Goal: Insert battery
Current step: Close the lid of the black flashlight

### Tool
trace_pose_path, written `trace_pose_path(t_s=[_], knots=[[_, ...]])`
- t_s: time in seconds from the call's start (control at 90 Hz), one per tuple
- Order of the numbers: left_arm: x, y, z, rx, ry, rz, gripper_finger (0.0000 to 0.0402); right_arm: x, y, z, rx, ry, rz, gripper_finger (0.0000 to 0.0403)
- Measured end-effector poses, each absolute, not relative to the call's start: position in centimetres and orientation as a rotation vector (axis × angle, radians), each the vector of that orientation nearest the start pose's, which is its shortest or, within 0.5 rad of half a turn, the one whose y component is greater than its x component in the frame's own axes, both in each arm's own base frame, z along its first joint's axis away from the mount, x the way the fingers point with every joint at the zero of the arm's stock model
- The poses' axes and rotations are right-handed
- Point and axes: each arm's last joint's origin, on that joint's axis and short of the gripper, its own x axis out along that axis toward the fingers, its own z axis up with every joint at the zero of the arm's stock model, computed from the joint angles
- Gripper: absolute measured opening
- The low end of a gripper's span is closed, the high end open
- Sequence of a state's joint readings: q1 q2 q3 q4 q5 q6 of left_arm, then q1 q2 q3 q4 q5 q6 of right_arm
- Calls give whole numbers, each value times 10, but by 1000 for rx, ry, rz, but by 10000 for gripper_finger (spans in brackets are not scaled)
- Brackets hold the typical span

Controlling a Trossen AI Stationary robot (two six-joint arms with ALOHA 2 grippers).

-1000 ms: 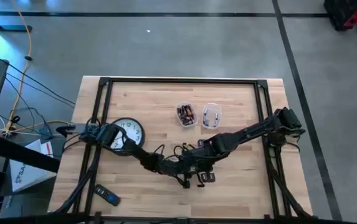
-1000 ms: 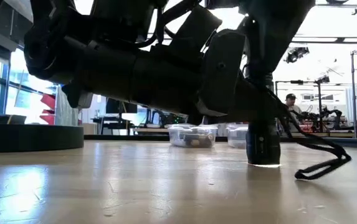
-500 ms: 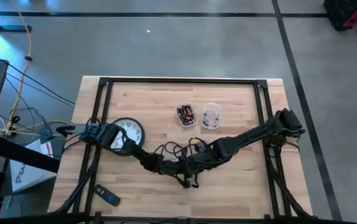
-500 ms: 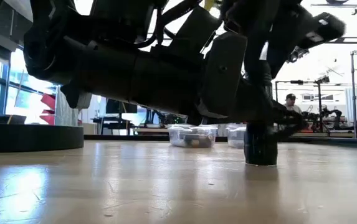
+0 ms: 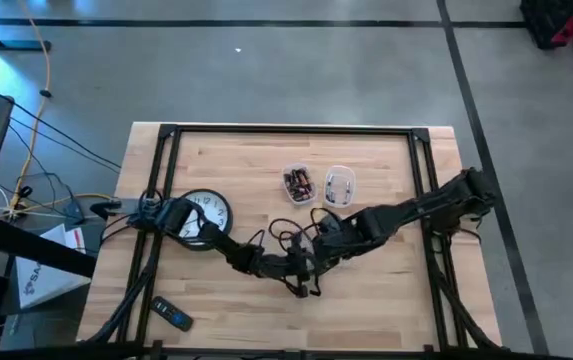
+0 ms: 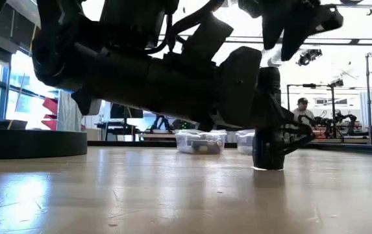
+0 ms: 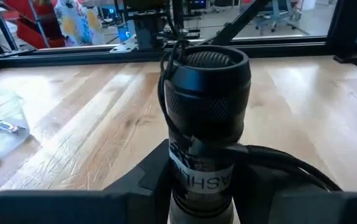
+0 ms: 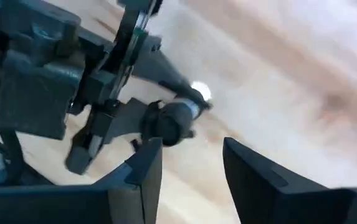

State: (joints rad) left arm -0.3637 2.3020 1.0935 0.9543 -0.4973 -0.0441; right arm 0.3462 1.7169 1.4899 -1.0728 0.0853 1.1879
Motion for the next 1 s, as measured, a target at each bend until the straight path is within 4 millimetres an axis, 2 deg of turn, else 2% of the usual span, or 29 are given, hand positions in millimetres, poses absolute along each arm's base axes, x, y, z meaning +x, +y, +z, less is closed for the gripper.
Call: trace_pose_path(t_s=[0.178, 0.333, 0.5, 0.789, 1.0], knots=[[406, -141, 70, 55, 221, 114, 104, 317, 118, 277, 251, 1243, -170, 156], [407, -142, 71, 46, 211, 86, 104, 327, 128, 278, -120, 1145, 148, 157], [407, -142, 70, 40, 213, 79, 104, 329, 131, 277, -443, 1086, 362, 156], [406, -143, 70, 33, 214, 78, 104, 340, 128, 247, -576, 1190, 508, 156], [406, -143, 70, 35, 220, 74, 104, 341, 126, 239, -577, 1229, 586, 156]])
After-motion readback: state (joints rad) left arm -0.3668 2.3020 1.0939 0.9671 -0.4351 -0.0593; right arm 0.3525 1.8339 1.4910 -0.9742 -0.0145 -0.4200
